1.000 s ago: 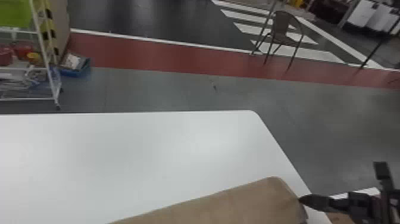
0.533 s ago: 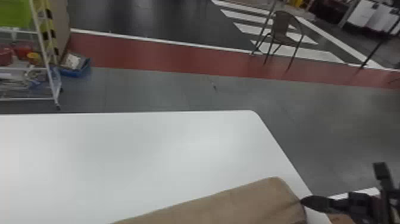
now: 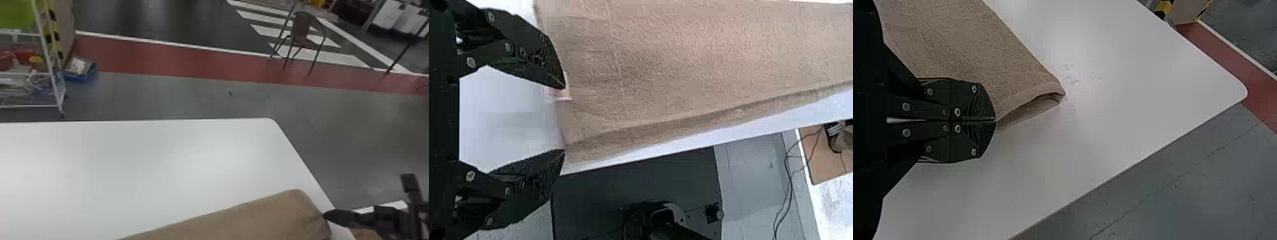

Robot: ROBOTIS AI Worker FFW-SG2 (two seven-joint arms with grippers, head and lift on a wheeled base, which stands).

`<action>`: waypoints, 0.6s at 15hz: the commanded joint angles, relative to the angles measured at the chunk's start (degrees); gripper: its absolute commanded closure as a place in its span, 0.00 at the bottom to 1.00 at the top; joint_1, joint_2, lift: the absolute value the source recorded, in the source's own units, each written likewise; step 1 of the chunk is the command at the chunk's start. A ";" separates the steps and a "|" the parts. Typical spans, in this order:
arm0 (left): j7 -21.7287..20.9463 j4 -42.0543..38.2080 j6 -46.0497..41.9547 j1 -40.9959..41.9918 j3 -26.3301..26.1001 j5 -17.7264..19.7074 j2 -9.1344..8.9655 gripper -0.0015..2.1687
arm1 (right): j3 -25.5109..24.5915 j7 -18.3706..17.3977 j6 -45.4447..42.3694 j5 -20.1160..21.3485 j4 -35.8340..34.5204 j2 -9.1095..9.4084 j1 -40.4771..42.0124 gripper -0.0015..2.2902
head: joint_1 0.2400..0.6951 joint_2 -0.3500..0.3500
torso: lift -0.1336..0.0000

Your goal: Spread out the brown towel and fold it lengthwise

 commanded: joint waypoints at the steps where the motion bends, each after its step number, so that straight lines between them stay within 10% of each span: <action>1: -0.57 -2.13 2.12 0.94 1.36 -0.41 0.10 0.01 | -0.36 0.19 0.12 -0.03 0.00 0.00 0.09 0.53 | 1.00 0.00 | 0.09; 5: -0.57 -3.54 2.12 0.94 3.12 2.14 -0.08 0.01 | -0.19 0.19 0.12 -0.55 -0.09 0.00 0.00 0.49 | 1.00 0.00 | 0.09; 7: -0.57 -3.45 2.30 -0.11 5.93 6.01 -0.34 0.01 | -0.98 0.19 0.12 -0.55 -0.62 0.00 0.35 0.10 | 1.00 0.00 | 0.09; 9: -0.57 -3.19 2.30 -1.96 7.96 10.14 -1.05 0.01 | -2.73 0.19 0.12 -1.43 -1.14 -0.08 0.53 0.03 | 1.00 0.00 | 0.09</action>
